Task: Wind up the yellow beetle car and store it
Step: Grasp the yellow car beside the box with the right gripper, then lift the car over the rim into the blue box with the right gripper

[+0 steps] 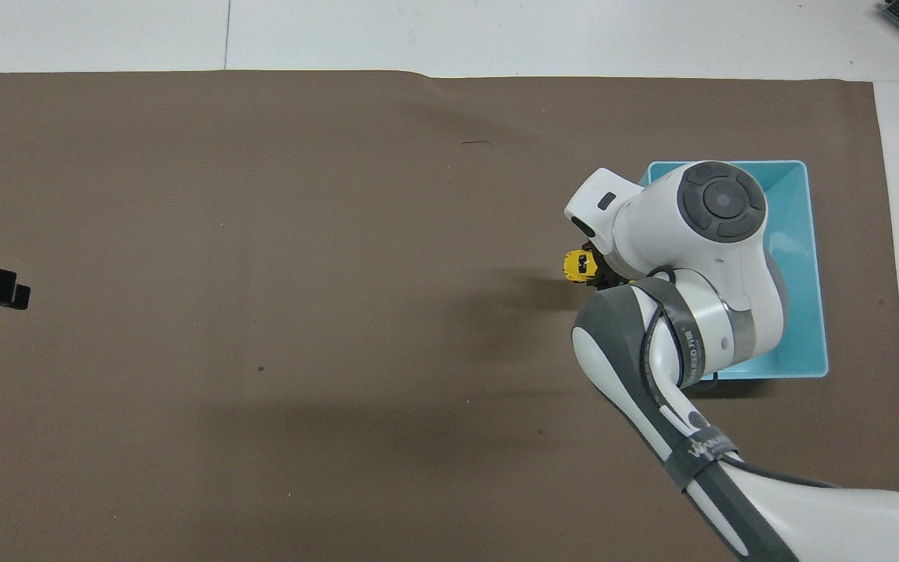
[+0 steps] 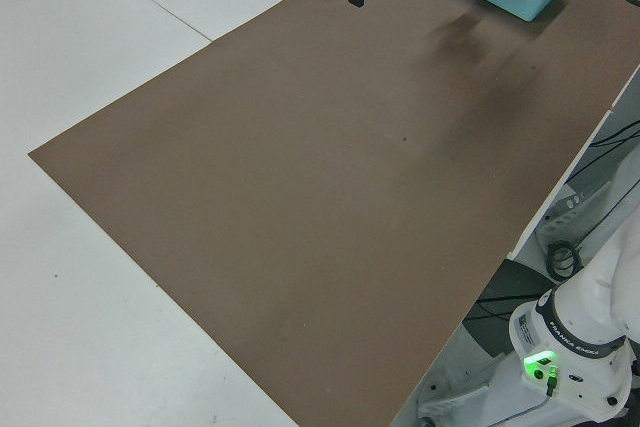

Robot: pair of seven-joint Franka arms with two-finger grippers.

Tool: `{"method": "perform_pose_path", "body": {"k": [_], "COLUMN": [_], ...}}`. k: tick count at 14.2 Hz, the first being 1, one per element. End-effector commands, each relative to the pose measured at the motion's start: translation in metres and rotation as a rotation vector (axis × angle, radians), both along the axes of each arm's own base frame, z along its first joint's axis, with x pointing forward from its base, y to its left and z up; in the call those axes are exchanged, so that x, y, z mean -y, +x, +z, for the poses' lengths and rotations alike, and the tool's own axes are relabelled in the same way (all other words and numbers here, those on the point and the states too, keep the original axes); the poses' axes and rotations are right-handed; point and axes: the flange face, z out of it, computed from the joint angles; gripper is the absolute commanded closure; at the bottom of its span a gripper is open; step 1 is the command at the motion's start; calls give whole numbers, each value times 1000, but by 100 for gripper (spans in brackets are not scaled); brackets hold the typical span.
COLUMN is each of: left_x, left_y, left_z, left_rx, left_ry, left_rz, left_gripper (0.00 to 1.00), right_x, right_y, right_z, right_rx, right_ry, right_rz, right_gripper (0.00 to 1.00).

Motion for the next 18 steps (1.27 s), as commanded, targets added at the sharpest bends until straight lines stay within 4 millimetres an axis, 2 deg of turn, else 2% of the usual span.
{"method": "perform_pose_path", "body": {"k": [1, 4, 6, 9, 15, 18], "left_x": [-2, -2, -2, -2, -2, -2], "left_y": [-9, -9, -9, -9, -9, -9], "left_z": [2, 2, 2, 2, 2, 2], "left_rx": [-5, -5, -5, -5, -5, -5], "left_ry": [-8, -8, -8, -8, -8, -8], "left_rz": [11, 11, 11, 11, 11, 11], "left_gripper": [0, 0, 0, 0, 0, 0], "right_x": [9, 22, 40, 91, 173, 194], "right_y": [1, 0, 2, 7, 1, -7], "right_z": [31, 44, 47, 44, 35, 27], "right_rx": [-17, -15, -14, -45, -87, -71], "right_ry": [6, 4, 2, -4, -3, -8], "right_rz": [-25, -18, -9, 16, 21, 13], "right_gripper": [100, 100, 100, 100, 100, 99]}}
